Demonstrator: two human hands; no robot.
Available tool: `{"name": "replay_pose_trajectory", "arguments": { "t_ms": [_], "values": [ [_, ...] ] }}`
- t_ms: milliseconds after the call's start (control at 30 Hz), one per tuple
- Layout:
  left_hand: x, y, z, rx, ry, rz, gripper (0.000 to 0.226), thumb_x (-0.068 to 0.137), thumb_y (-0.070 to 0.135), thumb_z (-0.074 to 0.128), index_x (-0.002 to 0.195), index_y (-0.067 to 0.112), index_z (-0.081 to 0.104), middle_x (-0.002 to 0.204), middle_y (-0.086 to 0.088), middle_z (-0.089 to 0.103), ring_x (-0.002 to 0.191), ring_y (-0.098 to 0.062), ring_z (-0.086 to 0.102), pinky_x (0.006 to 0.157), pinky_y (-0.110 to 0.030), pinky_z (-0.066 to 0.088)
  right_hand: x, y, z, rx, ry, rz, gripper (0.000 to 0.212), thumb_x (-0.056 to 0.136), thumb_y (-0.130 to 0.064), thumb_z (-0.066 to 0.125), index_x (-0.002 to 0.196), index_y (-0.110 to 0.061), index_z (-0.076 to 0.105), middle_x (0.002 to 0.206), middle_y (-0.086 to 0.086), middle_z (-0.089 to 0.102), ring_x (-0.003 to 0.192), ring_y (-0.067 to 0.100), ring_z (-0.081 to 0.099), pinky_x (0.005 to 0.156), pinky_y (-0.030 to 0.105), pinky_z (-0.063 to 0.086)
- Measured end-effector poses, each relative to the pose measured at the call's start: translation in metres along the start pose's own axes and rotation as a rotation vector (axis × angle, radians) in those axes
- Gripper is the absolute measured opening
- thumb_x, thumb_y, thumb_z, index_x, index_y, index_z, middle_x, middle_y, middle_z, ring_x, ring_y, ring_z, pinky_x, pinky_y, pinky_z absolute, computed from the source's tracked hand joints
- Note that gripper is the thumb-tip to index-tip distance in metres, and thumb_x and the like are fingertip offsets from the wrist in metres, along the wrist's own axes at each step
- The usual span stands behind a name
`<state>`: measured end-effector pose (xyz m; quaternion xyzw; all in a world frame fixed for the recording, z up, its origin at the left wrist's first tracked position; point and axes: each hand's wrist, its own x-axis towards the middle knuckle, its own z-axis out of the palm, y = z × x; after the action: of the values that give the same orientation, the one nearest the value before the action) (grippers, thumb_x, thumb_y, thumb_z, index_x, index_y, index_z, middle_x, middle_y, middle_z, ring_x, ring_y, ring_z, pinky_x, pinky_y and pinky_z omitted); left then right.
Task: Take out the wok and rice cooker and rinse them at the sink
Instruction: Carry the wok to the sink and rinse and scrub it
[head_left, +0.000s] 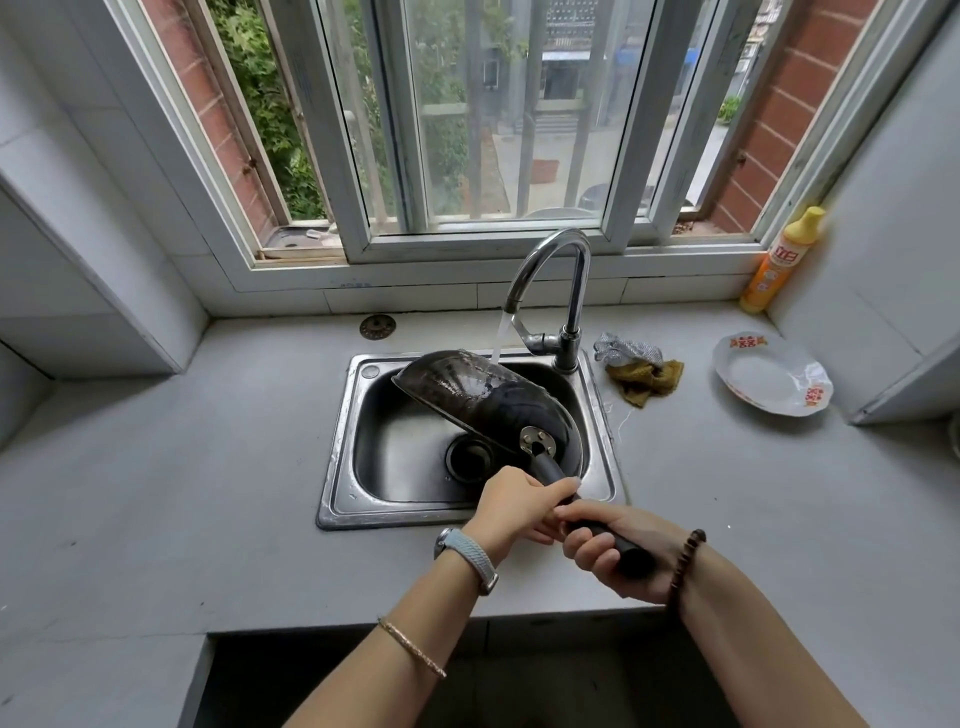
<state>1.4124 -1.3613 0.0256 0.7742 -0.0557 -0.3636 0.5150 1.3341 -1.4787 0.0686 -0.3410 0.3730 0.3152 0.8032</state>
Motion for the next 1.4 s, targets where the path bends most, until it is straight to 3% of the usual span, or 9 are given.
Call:
{"name": "replay_pose_trajectory", "arguments": {
  "t_ms": [433,600,733,933,1400],
  "values": [
    [0.031,0.022,0.017,0.027,-0.016,-0.006,0.052,0.081,0.044,0.066,0.076,-0.007,0.073,0.068,-0.02,0.072,0.063,-0.026,0.073,0.071,-0.042,0.061,-0.007,-0.039,-0.027,0.104,-0.081,0.077,0.019,0.085,-0.018,0.066,0.077,-0.002,0.059,0.057,0.0,0.04,0.032,0.005,0.039,0.026,0.014,0.034],
    [0.038,0.023,0.023,0.044,-0.017,-0.006,0.057,0.079,0.047,0.065,0.077,-0.009,0.072,0.065,-0.018,0.071,0.063,-0.027,0.073,0.072,-0.044,0.061,-0.005,-0.045,-0.038,0.15,-0.183,0.118,0.017,0.07,-0.006,0.078,0.075,0.003,0.065,0.057,0.0,0.04,0.032,0.006,0.039,0.026,0.016,0.035],
    [0.042,0.027,0.024,0.062,-0.009,-0.007,0.06,0.075,0.052,0.064,0.076,-0.008,0.072,0.064,-0.017,0.071,0.063,-0.029,0.073,0.07,-0.044,0.061,-0.007,-0.05,-0.04,0.176,-0.2,0.12,0.029,0.059,0.001,0.086,0.076,0.004,0.062,0.056,0.001,0.041,0.031,0.007,0.04,0.026,0.017,0.036],
    [0.05,0.031,0.027,0.131,0.035,0.036,0.071,0.058,0.061,0.061,0.073,-0.008,0.07,0.063,-0.019,0.07,0.064,-0.031,0.072,0.068,-0.049,0.06,-0.007,-0.058,-0.045,0.239,-0.233,0.16,0.035,0.06,0.005,0.084,0.08,-0.001,0.055,0.055,0.001,0.04,0.031,0.008,0.04,0.025,0.019,0.036],
    [0.04,0.039,0.027,0.071,0.016,-0.015,0.057,0.072,0.046,0.068,0.078,-0.011,0.07,0.061,-0.018,0.07,0.061,-0.031,0.072,0.066,-0.047,0.061,-0.006,-0.058,-0.046,0.236,-0.233,0.154,0.03,0.062,0.004,0.083,0.078,0.002,0.058,0.055,0.001,0.042,0.031,0.009,0.041,0.025,0.019,0.037]
  ]
}}
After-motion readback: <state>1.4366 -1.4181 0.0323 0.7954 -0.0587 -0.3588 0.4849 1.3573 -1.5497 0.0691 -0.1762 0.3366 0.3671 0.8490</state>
